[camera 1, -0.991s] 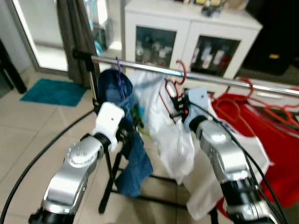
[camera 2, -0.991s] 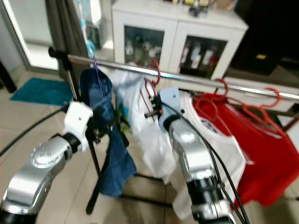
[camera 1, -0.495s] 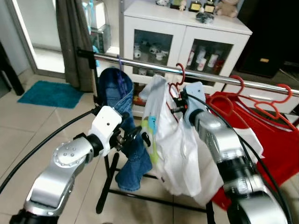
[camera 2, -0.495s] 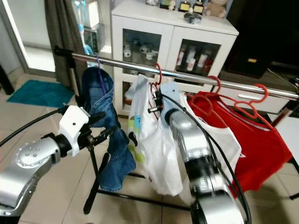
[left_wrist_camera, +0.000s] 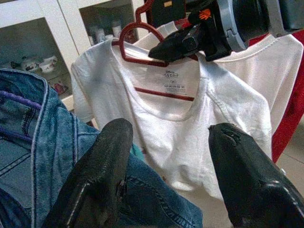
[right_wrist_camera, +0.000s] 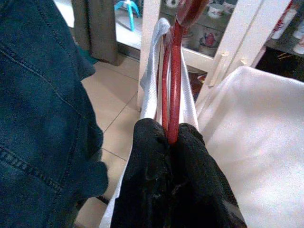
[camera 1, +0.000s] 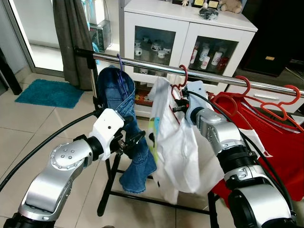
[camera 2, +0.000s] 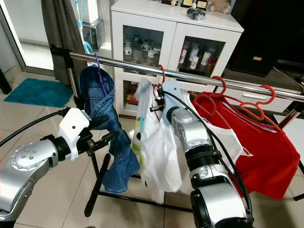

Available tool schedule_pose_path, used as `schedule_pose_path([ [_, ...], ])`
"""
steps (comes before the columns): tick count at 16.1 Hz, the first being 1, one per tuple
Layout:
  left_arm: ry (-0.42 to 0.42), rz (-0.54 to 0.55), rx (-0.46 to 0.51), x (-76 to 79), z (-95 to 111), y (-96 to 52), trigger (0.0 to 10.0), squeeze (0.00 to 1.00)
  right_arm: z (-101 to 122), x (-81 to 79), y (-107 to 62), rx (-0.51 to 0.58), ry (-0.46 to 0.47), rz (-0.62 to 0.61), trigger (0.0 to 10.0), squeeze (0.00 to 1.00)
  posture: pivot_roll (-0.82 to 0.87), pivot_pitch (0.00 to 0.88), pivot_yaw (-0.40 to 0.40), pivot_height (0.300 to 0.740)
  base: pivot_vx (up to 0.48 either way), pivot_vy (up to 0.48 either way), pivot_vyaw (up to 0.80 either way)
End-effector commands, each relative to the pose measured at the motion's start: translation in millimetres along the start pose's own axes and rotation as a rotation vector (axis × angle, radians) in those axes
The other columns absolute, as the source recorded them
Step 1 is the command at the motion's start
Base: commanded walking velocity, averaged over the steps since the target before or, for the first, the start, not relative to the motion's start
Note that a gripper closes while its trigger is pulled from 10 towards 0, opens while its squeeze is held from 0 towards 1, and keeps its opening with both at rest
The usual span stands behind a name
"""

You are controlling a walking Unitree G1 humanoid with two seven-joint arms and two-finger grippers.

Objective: Hang hanger

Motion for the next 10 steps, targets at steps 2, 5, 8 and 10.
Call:
schedule_pose_path([
  [2,0.002,-0.002,0.019,0.9,6,-0.2,10.0,0.00,-2,0.5,-4.7,0.009,0.010,0.026,10.0,0.64,0.03,0.000,-0.084,0.740,0.000,0.000,0.00],
  [5,-0.131,0.156,0.031,-14.1,-2,0.8,10.0,0.00,20,-3.6,-28.2,0.181,0.046,0.138,10.0,1.00,0.01,0.000,-0.064,0.740,0.000,0.000,0.00],
  [8,-0.140,0.234,0.024,-18.4,-7,6.4,10.0,0.00,38,-8.0,-47.0,0.302,0.062,0.202,10.0,1.00,0.00,0.000,-0.066,0.740,0.000,0.000,0.00],
  [10,-0.131,0.254,0.000,-18.0,-10,10.7,10.0,0.00,47,-9.4,-58.9,0.354,0.027,0.223,10.0,0.00,0.01,0.000,-0.071,0.740,0.000,0.000,0.00],
])
Point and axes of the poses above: a point about 5 cm out from each wrist's last joint towards the gripper, its own y axis pointing out of the wrist towards the gripper, its own z axis along the axis of the wrist's last joint, x = y × z, the point moved 6 cm from there along y, pointing out of the wrist towards the gripper, and after that the axes turned 12 degrees about y, right-handed, at the moved point
